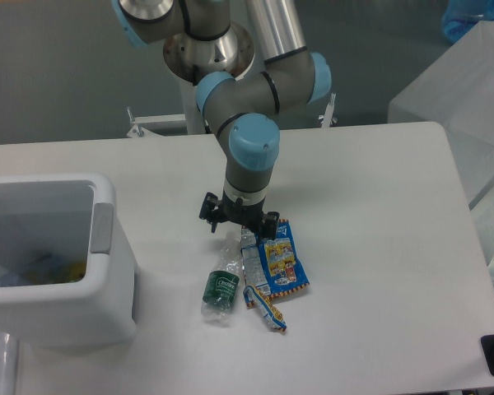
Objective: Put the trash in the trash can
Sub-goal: 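Lower the gripper onto the bottle neck and close on it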
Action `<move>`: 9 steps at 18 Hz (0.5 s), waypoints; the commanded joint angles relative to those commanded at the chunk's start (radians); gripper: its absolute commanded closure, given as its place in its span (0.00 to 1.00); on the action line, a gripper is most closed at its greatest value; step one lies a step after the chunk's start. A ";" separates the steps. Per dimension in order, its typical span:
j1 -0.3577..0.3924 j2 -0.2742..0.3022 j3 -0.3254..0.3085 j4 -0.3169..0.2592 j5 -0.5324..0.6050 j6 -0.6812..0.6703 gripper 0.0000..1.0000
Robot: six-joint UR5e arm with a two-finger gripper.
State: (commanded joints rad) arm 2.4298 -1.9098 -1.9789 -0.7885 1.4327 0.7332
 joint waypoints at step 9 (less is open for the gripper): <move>-0.002 -0.011 -0.017 0.005 0.003 0.028 0.00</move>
State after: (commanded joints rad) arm 2.4283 -1.9205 -1.9957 -0.7839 1.4358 0.7609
